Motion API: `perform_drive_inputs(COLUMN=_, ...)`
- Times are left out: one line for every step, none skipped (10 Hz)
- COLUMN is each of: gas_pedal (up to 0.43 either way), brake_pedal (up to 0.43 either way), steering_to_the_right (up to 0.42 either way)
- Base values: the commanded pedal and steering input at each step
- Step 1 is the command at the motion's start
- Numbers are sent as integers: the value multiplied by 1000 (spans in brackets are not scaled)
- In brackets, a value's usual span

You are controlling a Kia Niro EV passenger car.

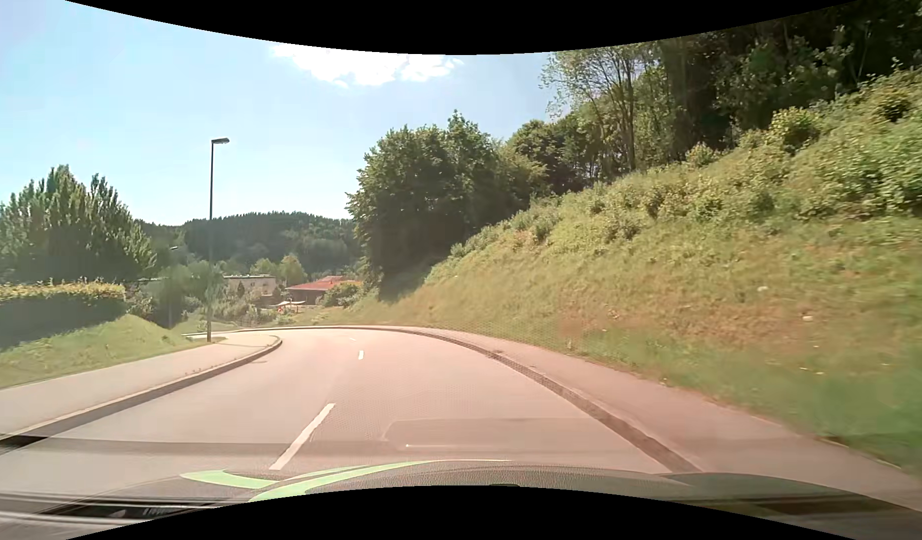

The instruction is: Follow the waypoints while adhering to traffic rules and regulations

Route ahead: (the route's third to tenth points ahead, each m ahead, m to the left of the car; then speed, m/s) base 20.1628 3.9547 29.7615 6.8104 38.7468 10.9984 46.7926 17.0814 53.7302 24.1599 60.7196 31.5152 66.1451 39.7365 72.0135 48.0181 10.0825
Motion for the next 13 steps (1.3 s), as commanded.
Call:
perform_drive_inputs(gas_pedal=0, brake_pedal=122, steering_to_the_right=-69)
perform_drive_inputs(gas_pedal=0, brake_pedal=122, steering_to_the_right=-69)
perform_drive_inputs(gas_pedal=0, brake_pedal=122, steering_to_the_right=-69)
perform_drive_inputs(gas_pedal=0, brake_pedal=116, steering_to_the_right=-68)
perform_drive_inputs(gas_pedal=0, brake_pedal=116, steering_to_the_right=-68)
perform_drive_inputs(gas_pedal=0, brake_pedal=116, steering_to_the_right=-68)
perform_drive_inputs(gas_pedal=0, brake_pedal=104, steering_to_the_right=-68)
perform_drive_inputs(gas_pedal=0, brake_pedal=85, steering_to_the_right=-67)
perform_drive_inputs(gas_pedal=0, brake_pedal=55, steering_to_the_right=-67)
perform_drive_inputs(gas_pedal=0, brake_pedal=43, steering_to_the_right=-66)
perform_drive_inputs(gas_pedal=0, brake_pedal=43, steering_to_the_right=-65)
perform_drive_inputs(gas_pedal=0, brake_pedal=43, steering_to_the_right=-64)
perform_drive_inputs(gas_pedal=0, brake_pedal=43, steering_to_the_right=-65)
